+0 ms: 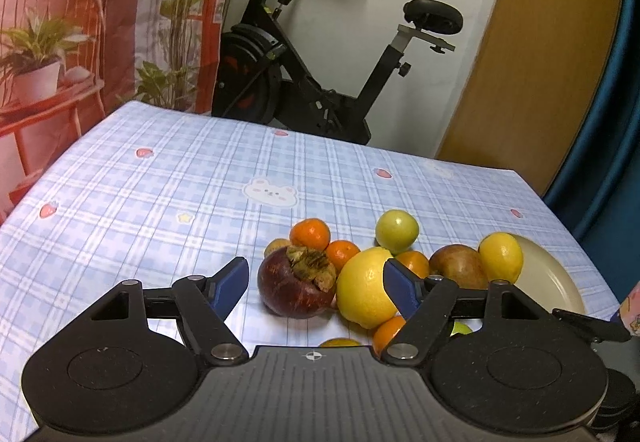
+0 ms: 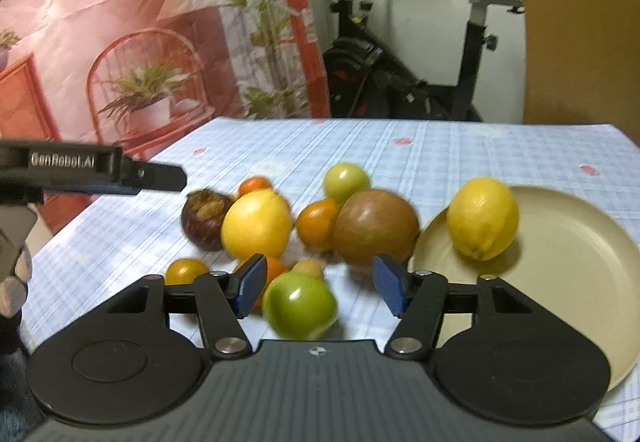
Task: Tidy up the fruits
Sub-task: 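Move the left tool back to the fruit pile toward an orange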
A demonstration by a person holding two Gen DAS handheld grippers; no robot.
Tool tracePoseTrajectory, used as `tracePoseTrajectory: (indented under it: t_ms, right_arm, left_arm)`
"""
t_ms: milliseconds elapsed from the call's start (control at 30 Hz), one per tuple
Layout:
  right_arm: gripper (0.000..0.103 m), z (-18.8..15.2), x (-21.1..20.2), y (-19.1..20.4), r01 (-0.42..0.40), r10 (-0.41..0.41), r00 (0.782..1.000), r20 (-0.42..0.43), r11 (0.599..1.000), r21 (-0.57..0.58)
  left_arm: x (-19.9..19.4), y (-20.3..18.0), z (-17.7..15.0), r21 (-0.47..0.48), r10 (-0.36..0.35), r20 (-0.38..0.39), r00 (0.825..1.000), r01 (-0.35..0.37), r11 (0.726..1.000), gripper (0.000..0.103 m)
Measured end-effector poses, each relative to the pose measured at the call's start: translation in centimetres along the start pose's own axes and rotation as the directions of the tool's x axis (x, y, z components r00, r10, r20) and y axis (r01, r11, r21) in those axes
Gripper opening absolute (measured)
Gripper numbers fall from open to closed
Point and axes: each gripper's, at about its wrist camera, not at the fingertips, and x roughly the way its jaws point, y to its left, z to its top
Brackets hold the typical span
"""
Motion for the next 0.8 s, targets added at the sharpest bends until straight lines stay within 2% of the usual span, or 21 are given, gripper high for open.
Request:
tracePoseTrajectory:
  t_ms: [133, 400, 567, 667, 800]
  right_arm:
    - [0.060, -0.2, 0.3, 0.5, -0.023, 0.022, 1.000, -0.013, 1.000, -0.018]
    - [0.057, 0.3, -0.4, 1.4, -0.059, 0.061, 0.998, 0.025, 0.997, -0.048]
    - [0.053, 0.3, 0.4, 3.4, -0.117, 0.116, 0.993, -0.012, 0.985, -0.123]
    - [0.046, 0.5, 0.9, 4.3, -0.147, 0.143, 0.989, -0.035, 0.977, -0.153]
    - [0.046, 1.0, 1.7, 5.6, -0.173, 0.166, 0.985, -0.049, 0.963, -0.206]
  left_arm:
    - [0.2, 0.4, 0.0, -0.024, 0.004, -0.009, 1.000, -0.004, 1.000, 0.070]
    - [-0.6, 0.9, -0.4, -0.053, -0.038, -0.028, 0.999, 0.036, 0.998, 0.070]
    - [-0.4, 1.9, -0.4, -0.101, -0.047, -0.042, 0.998, 0.043, 0.994, 0.070]
    - [-0.1, 2.1, -0.7, -0.109, -0.068, -0.056, 0.996, 0.062, 0.992, 0.069]
    - [0.8, 2.5, -1.2, -0.151, -0.112, -0.089, 0.990, 0.097, 0.984, 0.068]
